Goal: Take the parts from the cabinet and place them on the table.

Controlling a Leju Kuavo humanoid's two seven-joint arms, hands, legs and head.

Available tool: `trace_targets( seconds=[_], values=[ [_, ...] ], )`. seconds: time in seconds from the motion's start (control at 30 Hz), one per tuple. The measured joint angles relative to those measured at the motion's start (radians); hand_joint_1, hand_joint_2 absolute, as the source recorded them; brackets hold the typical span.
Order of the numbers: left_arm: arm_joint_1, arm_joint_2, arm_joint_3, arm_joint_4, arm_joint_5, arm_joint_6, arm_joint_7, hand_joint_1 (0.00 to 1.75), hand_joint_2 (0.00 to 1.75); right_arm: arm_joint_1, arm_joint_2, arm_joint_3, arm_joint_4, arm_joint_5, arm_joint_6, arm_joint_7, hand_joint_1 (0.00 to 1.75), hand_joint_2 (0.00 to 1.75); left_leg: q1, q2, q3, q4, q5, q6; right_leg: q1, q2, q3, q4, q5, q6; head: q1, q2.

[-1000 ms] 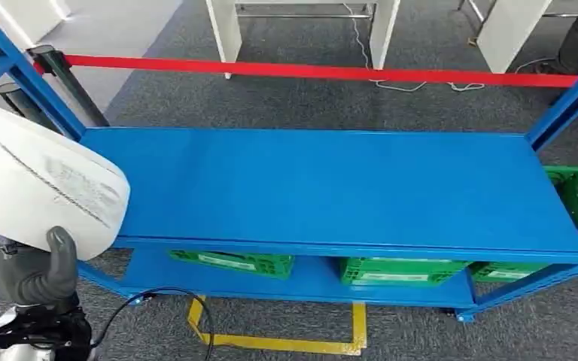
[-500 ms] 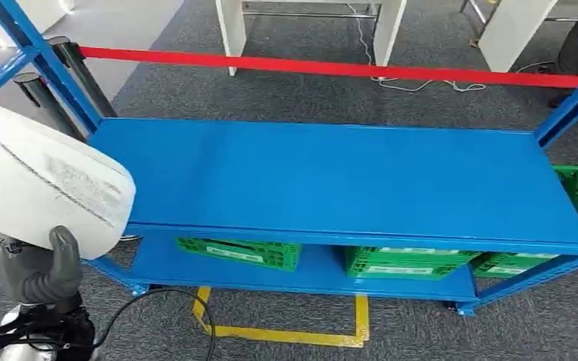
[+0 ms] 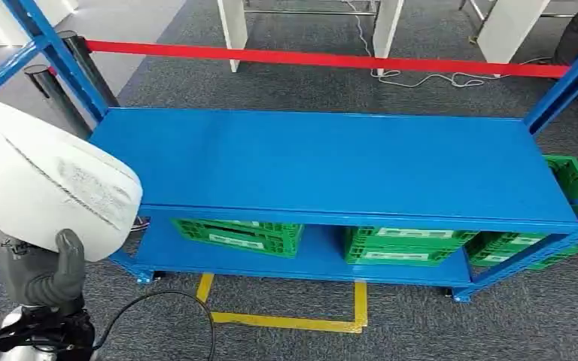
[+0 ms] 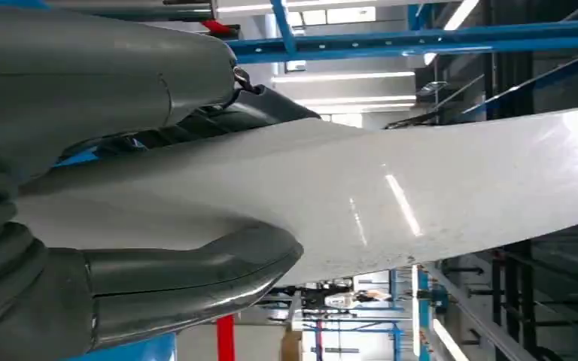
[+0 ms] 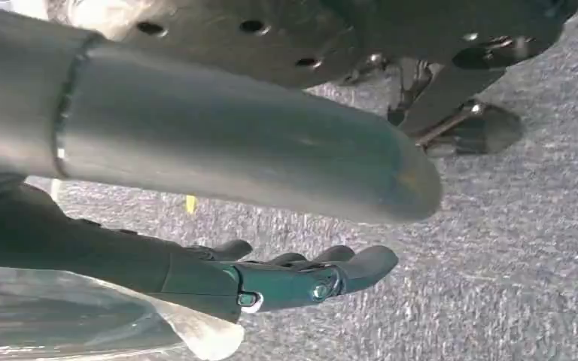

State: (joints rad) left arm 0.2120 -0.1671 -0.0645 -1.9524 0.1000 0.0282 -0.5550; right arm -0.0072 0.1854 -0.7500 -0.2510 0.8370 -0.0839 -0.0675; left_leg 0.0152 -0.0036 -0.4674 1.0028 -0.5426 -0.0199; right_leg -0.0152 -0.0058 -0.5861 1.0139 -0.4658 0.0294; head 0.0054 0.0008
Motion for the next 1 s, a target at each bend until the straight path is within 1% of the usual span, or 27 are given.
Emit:
trace_targets(
  seconds=[0.07, 0.1, 0.13, 0.17, 0.2, 0.23, 0.27, 0.3, 0.33, 0.37, 0.4, 0.43, 0.47, 0.5, 0.57, 0.6, 0.63, 0.67, 0.73, 0.77, 0.8, 0.83, 0.87, 0.9, 0.93, 0.97, 1.0],
  values=[
    [-0.001, 0.002, 0.000, 0.000, 0.002, -0.011, 0.000, 1.75, 1.75, 0.000, 0.000, -0.008, 0.000, -0.002, 0.015, -0.003, 0.00, 0.00, -0.006, 0.000, -0.014, 0.001, 0.003, 0.007, -0.005, 0.000, -0.009, -0.002, 0.017, 0.013, 0.000, 0.000],
    [-0.001, 0.003, 0.000, 0.000, 0.002, -0.013, 0.000, 1.75, 1.75, 0.002, 0.000, -0.011, 0.000, -0.004, 0.022, -0.003, 0.00, 0.00, -0.008, 0.001, -0.023, -0.004, 0.013, 0.020, -0.005, 0.001, -0.013, -0.003, 0.023, 0.022, -0.001, 0.000],
    [-0.004, 0.004, 0.000, 0.000, 0.003, -0.016, 0.000, 1.75, 1.75, 0.003, 0.000, -0.016, 0.001, -0.006, 0.034, -0.006, 0.00, 0.00, -0.005, 0.009, -0.032, -0.011, 0.027, 0.036, -0.010, 0.003, -0.022, 0.010, 0.000, 0.024, -0.001, 0.000],
    [-0.005, 0.005, 0.000, 0.000, 0.004, -0.018, 0.000, 1.75, 1.75, 0.003, 0.000, -0.018, 0.001, -0.008, 0.041, -0.006, 0.00, 0.00, -0.006, 0.009, -0.045, -0.011, 0.036, 0.047, -0.009, 0.002, -0.042, 0.044, -0.056, 0.024, 0.003, 0.000],
    [-0.005, 0.006, 0.000, 0.000, 0.008, -0.019, 0.000, 1.75, 1.75, 0.004, 0.000, -0.021, 0.001, -0.009, 0.047, -0.007, 0.00, 0.00, -0.009, 0.009, -0.056, -0.011, 0.047, 0.053, -0.007, 0.003, -0.062, 0.111, -0.120, 0.022, 0.003, 0.000],
    [-0.005, 0.007, 0.000, 0.000, 0.009, -0.020, 0.000, 1.75, 1.75, 0.003, 0.000, -0.024, 0.001, -0.011, 0.048, -0.008, 0.00, 0.00, -0.013, 0.010, -0.070, -0.011, 0.058, 0.055, -0.005, 0.003, -0.080, 0.186, -0.171, 0.022, 0.006, 0.000],
    [-0.005, 0.008, 0.000, 0.000, 0.010, -0.020, 0.000, 1.75, 1.75, 0.002, 0.000, -0.024, 0.001, -0.011, 0.050, -0.008, 0.00, 0.00, -0.017, 0.010, -0.085, -0.010, 0.070, 0.058, -0.003, 0.004, -0.093, 0.253, -0.202, 0.021, 0.005, 0.000],
    [-0.005, 0.008, 0.000, 0.000, 0.010, -0.021, 0.000, 1.75, 1.75, 0.002, 0.000, -0.026, 0.001, -0.011, 0.050, -0.008, 0.00, 0.00, -0.022, 0.011, -0.101, -0.009, 0.082, 0.059, -0.002, 0.004, -0.094, 0.296, -0.202, 0.019, 0.006, 0.000],
    [-0.005, 0.008, 0.000, 0.000, 0.010, -0.021, 0.000, 1.75, 1.75, 0.002, 0.000, -0.027, 0.001, -0.011, 0.056, -0.008, 0.00, 0.00, -0.026, 0.011, -0.116, -0.009, 0.093, 0.060, 0.000, 0.004, -0.074, 0.296, -0.173, 0.015, 0.005, 0.000],
    [-0.006, 0.010, 0.000, 0.000, 0.010, -0.022, 0.000, 1.75, 1.75, 0.002, 0.000, -0.029, 0.001, -0.007, 0.066, -0.008, 0.00, 0.00, -0.028, 0.011, -0.130, -0.008, 0.103, 0.060, 0.003, 0.004, -0.039, 0.262, -0.133, 0.010, 0.006, 0.000],
    [-0.007, 0.011, 0.000, 0.000, 0.010, -0.024, 0.000, 1.75, 1.75, 0.001, 0.000, -0.029, 0.001, -0.003, 0.074, -0.008, 0.00, 0.00, -0.028, 0.011, -0.143, -0.006, 0.114, 0.058, 0.008, 0.004, 0.014, 0.194, -0.093, 0.005, 0.005, 0.000],
    [-0.007, 0.011, 0.000, 0.000, 0.010, -0.025, 0.000, 1.75, 1.75, -0.001, 0.000, -0.029, 0.001, -0.001, 0.079, -0.008, 0.00, 0.00, -0.029, 0.011, -0.154, -0.005, 0.122, 0.056, 0.013, 0.004, 0.081, 0.103, -0.078, -0.002, 0.006, 0.000],
    [-0.007, 0.013, 0.000, 0.000, 0.007, -0.026, 0.000, 1.75, 1.75, -0.005, -0.001, -0.029, 0.001, 0.004, 0.083, -0.010, 0.00, 0.00, -0.032, 0.011, -0.158, -0.002, 0.129, 0.052, 0.018, 0.003, 0.152, 0.008, -0.099, -0.008, 0.006, 0.000],
    [-0.008, 0.014, 0.000, 0.000, 0.001, -0.026, 0.000, 1.75, 1.75, -0.008, -0.002, -0.029, 0.001, 0.007, 0.084, -0.013, 0.00, 0.00, -0.034, 0.012, -0.163, 0.003, 0.137, 0.047, 0.018, 0.003, 0.196, -0.062, -0.119, -0.011, 0.005, 0.000],
    [-0.009, 0.016, 0.000, 0.000, -0.004, -0.026, -0.001, 1.75, 1.75, -0.009, -0.001, -0.028, 0.001, 0.011, 0.086, -0.014, 0.00, 0.00, -0.030, 0.015, -0.171, 0.002, 0.158, 0.038, 0.023, 0.005, 0.174, -0.066, -0.124, -0.017, 0.005, 0.000],
    [-0.009, 0.017, 0.000, 0.000, -0.006, -0.026, -0.001, 1.75, 1.75, -0.007, -0.001, -0.028, 0.001, 0.013, 0.087, -0.014, 0.00, 0.00, -0.031, 0.015, -0.172, 0.001, 0.165, 0.032, 0.022, 0.004, 0.169, -0.067, -0.116, -0.025, 0.005, 0.000],
    [-0.008, 0.018, 0.000, 0.000, -0.008, -0.026, -0.001, 1.75, 1.75, -0.004, -0.001, -0.029, 0.003, 0.013, 0.089, -0.014, 0.00, 0.00, -0.029, 0.011, -0.177, 0.008, 0.155, 0.026, 0.014, -0.002, 0.162, -0.070, -0.105, -0.032, 0.007, 0.000],
    [-0.007, 0.019, 0.000, 0.000, -0.010, -0.025, -0.001, 1.75, 1.75, -0.004, -0.001, -0.029, 0.003, 0.014, 0.090, -0.014, 0.00, 0.00, -0.028, 0.008, -0.187, 0.032, 0.106, 0.016, 0.015, -0.003, 0.153, -0.070, -0.097, -0.040, 0.000, 0.000],
    [-0.007, 0.024, 0.000, 0.000, -0.010, -0.024, -0.001, 1.75, 1.75, -0.004, -0.001, -0.029, 0.003, 0.015, 0.090, -0.016, 0.00, 0.00, -0.018, 0.008, -0.214, 0.162, -0.011, 0.003, 0.015, -0.012, 0.134, -0.069, -0.081, -0.050, -0.002, 0.000],
    [-0.007, 0.025, 0.000, 0.000, -0.010, -0.024, -0.001, 1.75, 1.75, -0.003, -0.001, -0.029, 0.003, 0.018, 0.089, -0.018, 0.00, 0.00, -0.015, 0.008, -0.227, 0.234, -0.044, -0.002, 0.016, -0.015, 0.125, -0.068, -0.074, -0.049, -0.003, 0.000],
    [-0.006, 0.026, 0.000, 0.000, -0.010, -0.023, -0.001, 1.75, 1.75, -0.002, -0.001, -0.029, 0.003, 0.023, 0.082, -0.020, 0.00, 0.00, -0.012, 0.008, -0.232, 0.290, -0.049, -0.006, 0.016, -0.022, 0.115, -0.065, -0.068, -0.048, -0.002, 0.000],
    [-0.006, 0.026, 0.000, 0.000, -0.010, -0.023, -0.001, 1.75, 1.75, -0.001, -0.001, -0.029, 0.003, 0.029, 0.071, -0.023, 0.00, 0.00, -0.008, 0.008, -0.224, 0.305, -0.024, -0.009, 0.015, -0.031, 0.104, -0.061, -0.063, -0.046, -0.003, 0.000],
    [-0.005, 0.027, 0.000, 0.000, -0.012, -0.023, -0.001, 1.75, 1.75, 0.000, -0.001, -0.029, 0.003, 0.037, 0.059, -0.025, 0.00, 0.00, -0.005, 0.009, -0.195, 0.279, 0.015, -0.011, 0.015, -0.041, 0.095, -0.055, -0.059, -0.043, -0.003, 0.000],
    [-0.003, 0.027, 0.000, 0.000, -0.017, -0.023, -0.001, 1.75, 1.75, 0.000, 0.000, -0.029, 0.003, 0.042, 0.051, -0.027, 0.00, 0.00, -0.003, 0.011, -0.148, 0.213, 0.043, -0.010, 0.014, -0.049, 0.090, -0.051, -0.057, -0.040, -0.003, 0.000],
    [-0.001, 0.027, 0.000, -0.002, -0.022, -0.023, -0.001, 1.75, 1.75, 0.000, 0.000, -0.029, 0.003, 0.051, 0.043, -0.029, 0.00, 0.00, -0.003, 0.026, -0.088, 0.119, 0.059, -0.009, 0.014, -0.057, 0.094, -0.047, -0.056, -0.038, -0.003, 0.000],
    [-0.001, 0.027, 0.000, -0.003, -0.023, -0.023, -0.001, 1.75, 1.75, 0.000, 0.000, -0.028, 0.003, 0.057, 0.038, -0.033, 0.00, 0.00, -0.004, 0.065, -0.035, 0.033, 0.051, -0.004, 0.016, -0.066, 0.093, -0.044, -0.055, -0.035, -0.003, 0.000],
    [-0.001, 0.027, 0.000, -0.004, -0.023, -0.023, -0.002, 1.75, 1.75, 0.000, 0.002, -0.027, 0.003, 0.063, 0.033, -0.038, 0.00, 0.00, -0.017, 0.080, -0.015, -0.007, 0.037, 0.003, 0.019, -0.075, 0.087, -0.040, -0.053, -0.029, -0.003, 0.000]
  ],
)
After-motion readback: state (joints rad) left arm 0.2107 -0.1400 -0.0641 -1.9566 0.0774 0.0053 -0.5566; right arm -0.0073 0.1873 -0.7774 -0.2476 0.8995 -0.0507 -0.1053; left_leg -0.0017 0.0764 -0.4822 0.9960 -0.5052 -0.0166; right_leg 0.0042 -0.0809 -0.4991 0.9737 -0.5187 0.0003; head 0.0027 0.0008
